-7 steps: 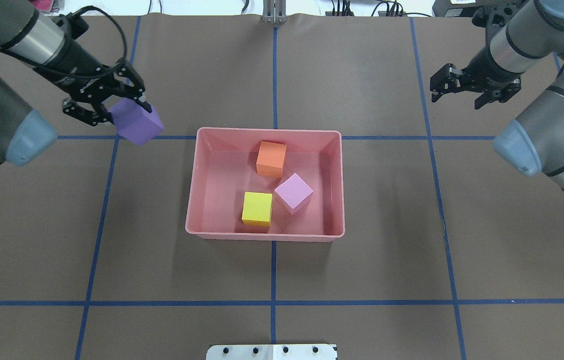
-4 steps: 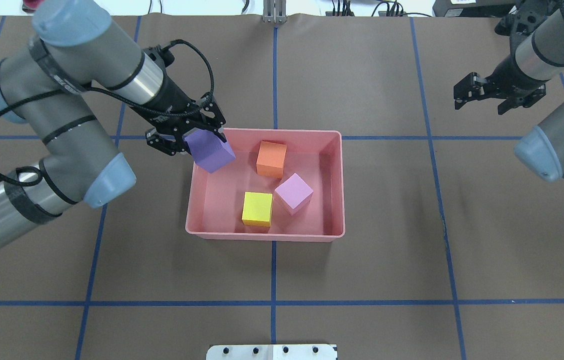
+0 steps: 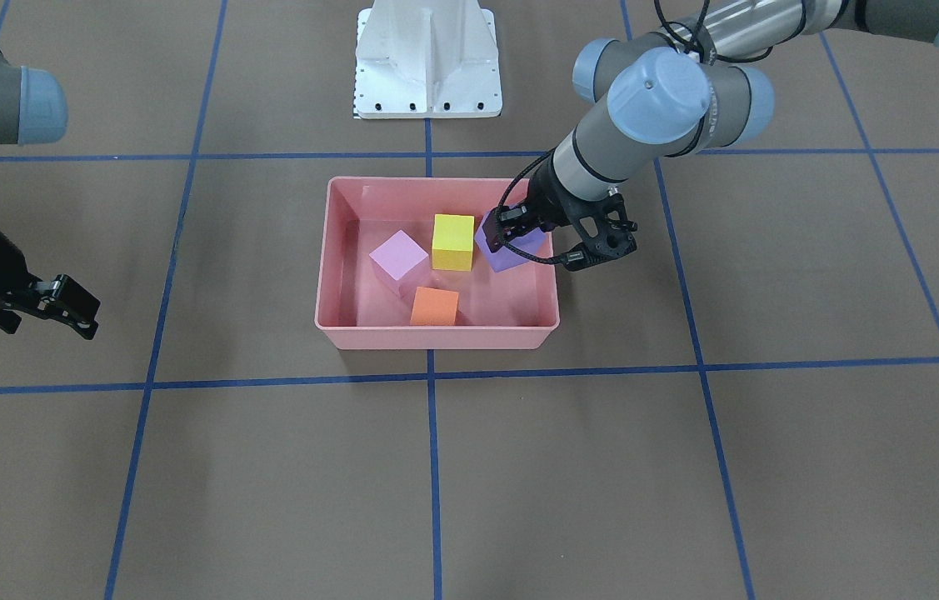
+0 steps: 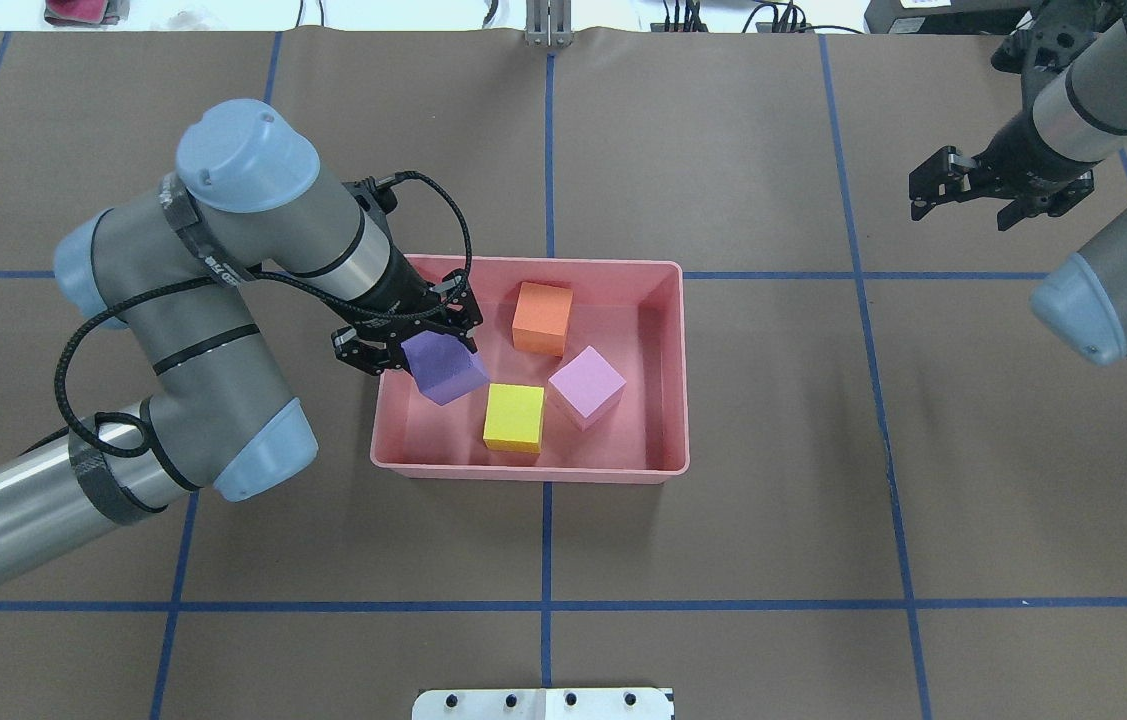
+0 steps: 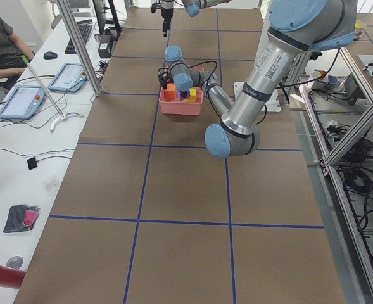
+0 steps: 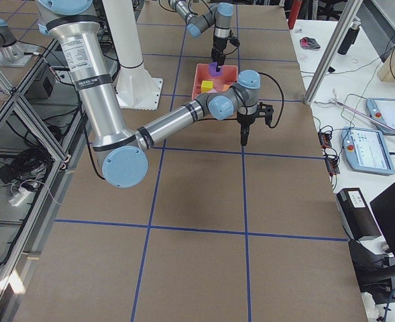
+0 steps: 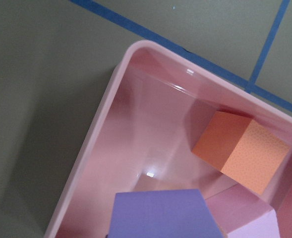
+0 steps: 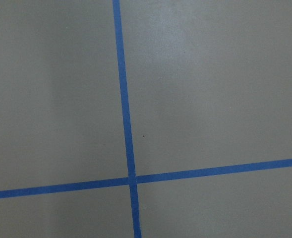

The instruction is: Place blocks into pink bin with both arms

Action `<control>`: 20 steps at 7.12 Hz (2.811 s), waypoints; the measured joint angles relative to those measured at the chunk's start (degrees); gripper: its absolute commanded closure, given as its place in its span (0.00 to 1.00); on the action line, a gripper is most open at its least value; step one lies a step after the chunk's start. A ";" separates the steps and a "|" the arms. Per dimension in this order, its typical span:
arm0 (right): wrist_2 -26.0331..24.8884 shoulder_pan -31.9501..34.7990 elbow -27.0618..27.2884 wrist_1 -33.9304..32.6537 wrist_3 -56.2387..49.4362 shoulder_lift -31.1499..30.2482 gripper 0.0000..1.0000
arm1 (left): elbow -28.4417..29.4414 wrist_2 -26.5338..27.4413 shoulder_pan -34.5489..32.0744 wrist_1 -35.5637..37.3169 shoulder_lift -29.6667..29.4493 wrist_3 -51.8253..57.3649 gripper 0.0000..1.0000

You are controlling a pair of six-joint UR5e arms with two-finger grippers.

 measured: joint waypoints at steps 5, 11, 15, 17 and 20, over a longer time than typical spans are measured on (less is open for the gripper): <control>0.01 0.00 0.04 0.00 -0.07 0.00 0.01 | -0.15 1.31 1.15 1.57 0.33 0.11 0.01; 4.97 8.17 4.49 0.04 -4.57 -7.43 0.01 | -15.25 1.38 -4.83 10.92 2.88 3.65 0.01; 6.98 18.94 5.82 -0.20 -24.52 -17.90 0.01 | -28.96 0.99 -18.34 13.20 28.64 41.69 0.01; 7.71 21.05 5.38 -0.36 -28.44 -19.64 0.01 | -23.81 -0.28 -30.03 13.04 35.18 66.80 0.01; 11.35 24.31 2.91 -0.92 -33.66 -20.48 0.01 | -10.65 -5.63 -44.80 12.75 37.79 91.00 0.01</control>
